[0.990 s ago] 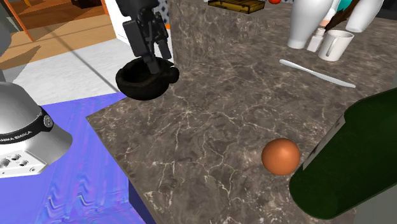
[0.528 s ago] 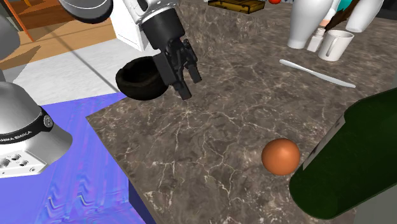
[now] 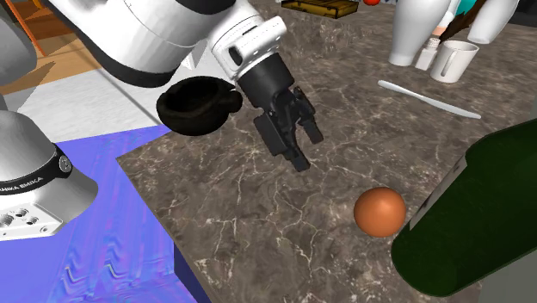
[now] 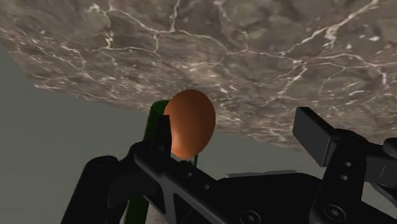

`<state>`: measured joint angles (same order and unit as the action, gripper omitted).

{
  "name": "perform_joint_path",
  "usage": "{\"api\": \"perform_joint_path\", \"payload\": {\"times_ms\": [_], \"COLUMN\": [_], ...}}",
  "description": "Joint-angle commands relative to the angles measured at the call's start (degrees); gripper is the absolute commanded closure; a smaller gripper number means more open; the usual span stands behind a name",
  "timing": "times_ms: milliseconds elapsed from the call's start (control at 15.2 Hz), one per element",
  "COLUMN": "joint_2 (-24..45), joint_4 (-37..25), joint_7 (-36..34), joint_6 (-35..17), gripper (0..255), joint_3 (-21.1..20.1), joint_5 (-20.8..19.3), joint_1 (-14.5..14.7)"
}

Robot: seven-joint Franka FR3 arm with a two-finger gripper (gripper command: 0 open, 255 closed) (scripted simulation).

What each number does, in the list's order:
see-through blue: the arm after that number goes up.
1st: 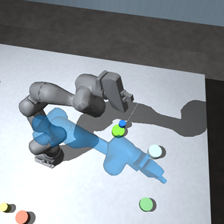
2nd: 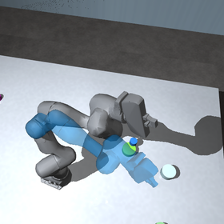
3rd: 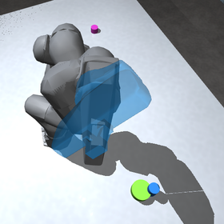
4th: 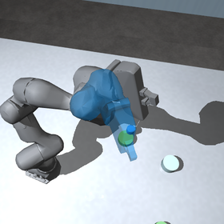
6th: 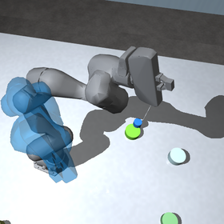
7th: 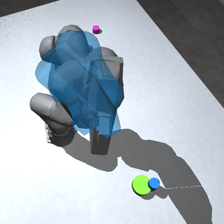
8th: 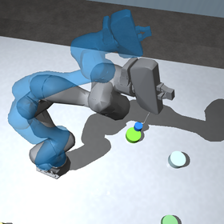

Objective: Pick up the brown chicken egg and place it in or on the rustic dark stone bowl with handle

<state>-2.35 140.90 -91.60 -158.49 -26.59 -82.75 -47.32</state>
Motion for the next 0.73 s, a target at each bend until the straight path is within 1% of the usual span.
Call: {"api": "perform_joint_path", "payload": {"times_ms": [0,132,264,330,660], "joint_2": [4.01,7.74,11.16,12.61,17.17], "joint_4": [-3.61,-7.00,-10.19,-11.57,-15.17], "joint_7": [-10.21,-17.08,-22.58,-24.69,-25.35], "joint_6": [2.38,5.61,8.89,10.33,10.87], "gripper": [0,0,0,0,0], "joint_3": [0.27,0.71,1.16,1.38,2.14], "joint_5": [-10.90,-17.84,-23.37,-25.48,-28.24], "joint_1": [-0.94,-0.80,-0.64,-0.57,-0.83]}}
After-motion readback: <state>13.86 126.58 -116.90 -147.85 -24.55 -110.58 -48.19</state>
